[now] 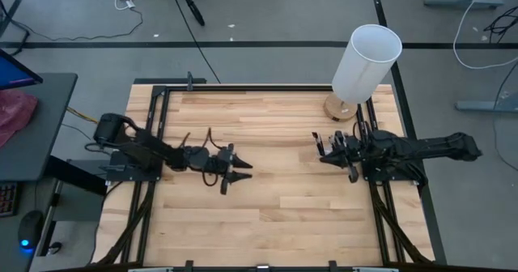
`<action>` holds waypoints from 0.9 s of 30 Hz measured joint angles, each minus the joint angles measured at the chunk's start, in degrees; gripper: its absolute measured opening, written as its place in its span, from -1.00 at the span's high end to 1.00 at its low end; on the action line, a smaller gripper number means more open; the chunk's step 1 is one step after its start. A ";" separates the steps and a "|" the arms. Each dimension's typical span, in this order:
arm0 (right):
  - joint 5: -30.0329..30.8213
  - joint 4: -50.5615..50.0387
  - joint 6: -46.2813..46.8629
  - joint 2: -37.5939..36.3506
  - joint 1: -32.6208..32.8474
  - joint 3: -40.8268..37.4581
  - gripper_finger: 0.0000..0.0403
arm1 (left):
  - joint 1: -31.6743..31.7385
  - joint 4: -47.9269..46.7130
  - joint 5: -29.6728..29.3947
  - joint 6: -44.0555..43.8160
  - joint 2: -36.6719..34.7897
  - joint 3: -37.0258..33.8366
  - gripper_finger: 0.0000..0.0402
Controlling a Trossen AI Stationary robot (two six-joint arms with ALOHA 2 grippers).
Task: Put items in baskets/containers
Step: Return to Home Position
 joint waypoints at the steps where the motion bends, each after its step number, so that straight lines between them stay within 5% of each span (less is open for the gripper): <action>1: 0.30 -1.20 0.40 -0.87 0.18 0.00 1.00 | 0.50 -0.90 -0.39 0.07 -1.79 -0.66 0.23; 14: 10.13 -16.14 0.10 -12.48 8.53 -0.07 1.00 | 3.02 -8.00 -7.46 0.23 -27.54 -13.41 0.67; 27: 7.27 -4.02 -5.92 -13.79 12.64 -4.13 1.00 | 8.73 -28.76 -7.54 4.71 -50.55 -13.94 0.87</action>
